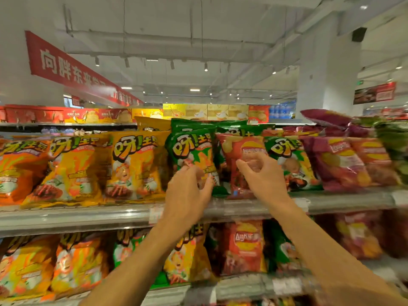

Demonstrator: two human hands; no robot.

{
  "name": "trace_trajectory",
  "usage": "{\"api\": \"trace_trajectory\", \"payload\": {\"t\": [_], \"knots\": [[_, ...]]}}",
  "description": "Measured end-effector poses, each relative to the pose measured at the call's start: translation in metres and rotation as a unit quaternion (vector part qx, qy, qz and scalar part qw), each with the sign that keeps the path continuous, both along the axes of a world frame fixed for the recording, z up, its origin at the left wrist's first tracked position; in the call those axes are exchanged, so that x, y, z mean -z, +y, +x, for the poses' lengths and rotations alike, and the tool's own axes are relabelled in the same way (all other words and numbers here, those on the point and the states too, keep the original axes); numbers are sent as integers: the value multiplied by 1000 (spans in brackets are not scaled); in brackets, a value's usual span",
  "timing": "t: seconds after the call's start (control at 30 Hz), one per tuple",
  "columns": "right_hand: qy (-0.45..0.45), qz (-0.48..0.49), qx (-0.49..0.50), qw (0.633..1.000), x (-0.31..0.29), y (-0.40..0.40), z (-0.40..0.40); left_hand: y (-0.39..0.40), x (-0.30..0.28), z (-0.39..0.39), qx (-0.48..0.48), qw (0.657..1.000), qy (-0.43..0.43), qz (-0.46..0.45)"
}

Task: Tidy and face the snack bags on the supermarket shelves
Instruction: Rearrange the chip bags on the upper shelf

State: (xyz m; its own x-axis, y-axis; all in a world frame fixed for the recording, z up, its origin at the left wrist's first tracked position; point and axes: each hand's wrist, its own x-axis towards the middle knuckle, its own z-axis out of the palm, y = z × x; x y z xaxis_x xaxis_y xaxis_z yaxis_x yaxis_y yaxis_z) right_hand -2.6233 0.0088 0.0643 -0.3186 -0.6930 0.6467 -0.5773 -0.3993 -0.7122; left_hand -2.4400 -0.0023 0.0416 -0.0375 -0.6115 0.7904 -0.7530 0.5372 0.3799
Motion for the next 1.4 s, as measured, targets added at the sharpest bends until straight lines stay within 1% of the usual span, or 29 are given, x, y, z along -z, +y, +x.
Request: {"api": "trace_trajectory", "payload": {"t": [0.1,0.2,0.33,0.43,0.5,0.57,0.67,0.8,0.93,1.03,1.17,1.3,1.4], "knots": [[-15,10,24,1000,3,8,-67,0,-4,-62,25,997,73,30],[-18,19,40,999,6,13,-124,-4,-4,-106,33,990,117,73],[-11,51,61,997,6,8,-175,-18,-8,-137,26,975,142,168],[12,63,72,995,6,-7,-200,-30,-14,-148,27,956,155,249],[31,96,65,993,5,-22,-210,-38,-19,-150,27,942,166,290],[52,150,44,986,4,-38,-215,-47,-23,-148,28,927,184,325],[37,225,-14,974,1,-61,-218,-57,-28,-144,55,907,210,360],[10,268,-72,961,-2,-82,-220,-62,-33,-142,80,898,211,378],[9,272,-103,957,-2,-93,-220,-66,-32,-141,96,893,234,373],[-13,260,-111,959,2,-95,-222,-64,-29,-143,122,894,252,349],[-25,237,-122,963,6,-95,-221,-53,-32,-144,142,910,246,301],[-40,213,-123,968,7,-95,-217,-34,-41,-138,177,913,256,262],[-33,197,-137,970,5,-95,-207,-21,-48,-128,176,919,261,236]]}}
